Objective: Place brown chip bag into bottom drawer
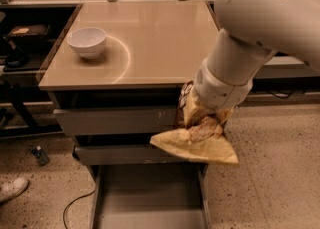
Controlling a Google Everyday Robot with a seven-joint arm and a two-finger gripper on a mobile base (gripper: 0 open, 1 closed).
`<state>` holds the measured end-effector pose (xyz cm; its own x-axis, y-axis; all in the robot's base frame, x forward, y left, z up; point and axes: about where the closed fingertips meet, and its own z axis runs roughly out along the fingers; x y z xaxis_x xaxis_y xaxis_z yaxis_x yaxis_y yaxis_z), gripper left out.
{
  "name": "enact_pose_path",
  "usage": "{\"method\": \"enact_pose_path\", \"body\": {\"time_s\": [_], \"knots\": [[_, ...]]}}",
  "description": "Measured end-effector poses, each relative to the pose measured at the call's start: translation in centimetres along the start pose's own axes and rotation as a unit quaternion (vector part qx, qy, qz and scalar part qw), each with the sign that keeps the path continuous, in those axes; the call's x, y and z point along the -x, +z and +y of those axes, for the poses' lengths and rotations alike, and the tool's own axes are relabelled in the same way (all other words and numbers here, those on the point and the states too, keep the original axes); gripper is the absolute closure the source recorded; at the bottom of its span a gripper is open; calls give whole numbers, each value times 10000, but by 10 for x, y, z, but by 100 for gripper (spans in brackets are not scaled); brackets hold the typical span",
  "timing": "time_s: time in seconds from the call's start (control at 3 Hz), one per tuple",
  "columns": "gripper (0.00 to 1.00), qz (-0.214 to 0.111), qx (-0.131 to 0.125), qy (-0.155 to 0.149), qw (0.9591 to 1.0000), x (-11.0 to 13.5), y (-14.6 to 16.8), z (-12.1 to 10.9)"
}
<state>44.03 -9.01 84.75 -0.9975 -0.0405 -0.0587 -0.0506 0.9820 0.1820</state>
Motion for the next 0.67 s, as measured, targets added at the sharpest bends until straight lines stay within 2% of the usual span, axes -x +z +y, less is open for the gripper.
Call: {"method": "enact_pose_path", "body": {"time_s": [0.33, 0.67], "knots": [[100, 142, -72, 7, 9999, -10, 11, -6], [100, 231, 93, 29, 9997, -15, 25, -4]]}}
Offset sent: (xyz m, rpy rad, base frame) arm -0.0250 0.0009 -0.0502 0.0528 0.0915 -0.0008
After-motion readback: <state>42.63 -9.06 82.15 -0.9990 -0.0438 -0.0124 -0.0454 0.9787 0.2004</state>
